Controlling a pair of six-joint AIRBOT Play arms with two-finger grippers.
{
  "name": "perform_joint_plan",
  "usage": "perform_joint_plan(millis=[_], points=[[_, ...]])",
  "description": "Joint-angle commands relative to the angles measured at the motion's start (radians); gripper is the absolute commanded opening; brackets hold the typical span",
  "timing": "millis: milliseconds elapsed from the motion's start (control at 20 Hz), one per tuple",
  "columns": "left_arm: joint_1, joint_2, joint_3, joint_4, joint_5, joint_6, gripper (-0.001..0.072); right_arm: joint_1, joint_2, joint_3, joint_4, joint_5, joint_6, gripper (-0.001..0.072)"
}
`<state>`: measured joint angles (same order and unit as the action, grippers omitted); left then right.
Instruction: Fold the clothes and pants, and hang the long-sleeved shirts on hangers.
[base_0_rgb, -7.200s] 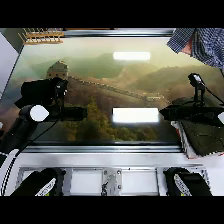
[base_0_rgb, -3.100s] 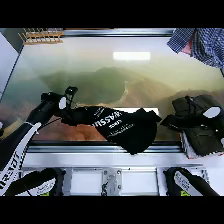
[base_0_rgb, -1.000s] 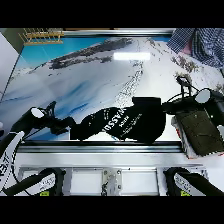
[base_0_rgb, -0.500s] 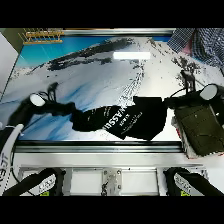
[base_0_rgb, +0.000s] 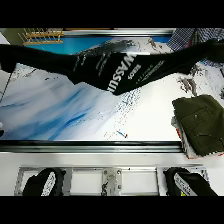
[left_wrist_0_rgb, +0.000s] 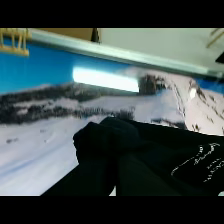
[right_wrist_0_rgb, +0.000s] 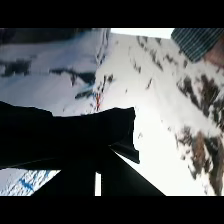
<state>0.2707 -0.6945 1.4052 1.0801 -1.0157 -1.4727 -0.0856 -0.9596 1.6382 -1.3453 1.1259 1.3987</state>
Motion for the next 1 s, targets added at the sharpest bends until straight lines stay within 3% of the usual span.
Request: perform_joint_plan(millis=[0,300,550,700,750,800,850,950], points=[[0.072,0.139,0.039,0.001,-0.035,-0.007,0.0009,0.0,0.062,0.069,-0.005,-0.045,0.001,0.0013],[0.13,0.207,-0.192,-0.011,-0.079,-0.074,0.0009,0.0,0.031,0.068,-0.005,-0.044,0.063,0.0013],[-0.028,0.102,-0.487,-0.005,-0.087,-0.098,0.0008,0.002,-0.195,0.068,0.055,-0.036,0.094,0.0013],[-0.155,-0.044,-0.583,0.034,-0.004,-0.098,0.0009,0.002,-0.376,0.068,0.058,-0.036,0.093,0.0039],[-0.18,-0.098,-0.6,0.036,0.022,-0.099,0.0008,0.0,-0.42,0.068,0.058,-0.03,0.094,0.0182],[-0.193,-0.145,-0.61,0.037,0.035,-0.099,0.0008,-0.001,-0.454,0.068,0.055,-0.013,0.093,0.0403],[-0.198,-0.191,-0.614,0.045,0.036,-0.098,0.0009,-0.001,-0.472,0.068,0.053,0.008,0.089,0.0516],[-0.19,-0.265,-0.614,0.055,0.028,-0.098,0.0009,-0.01,-0.474,0.061,0.041,0.07,0.035,0.0509]])
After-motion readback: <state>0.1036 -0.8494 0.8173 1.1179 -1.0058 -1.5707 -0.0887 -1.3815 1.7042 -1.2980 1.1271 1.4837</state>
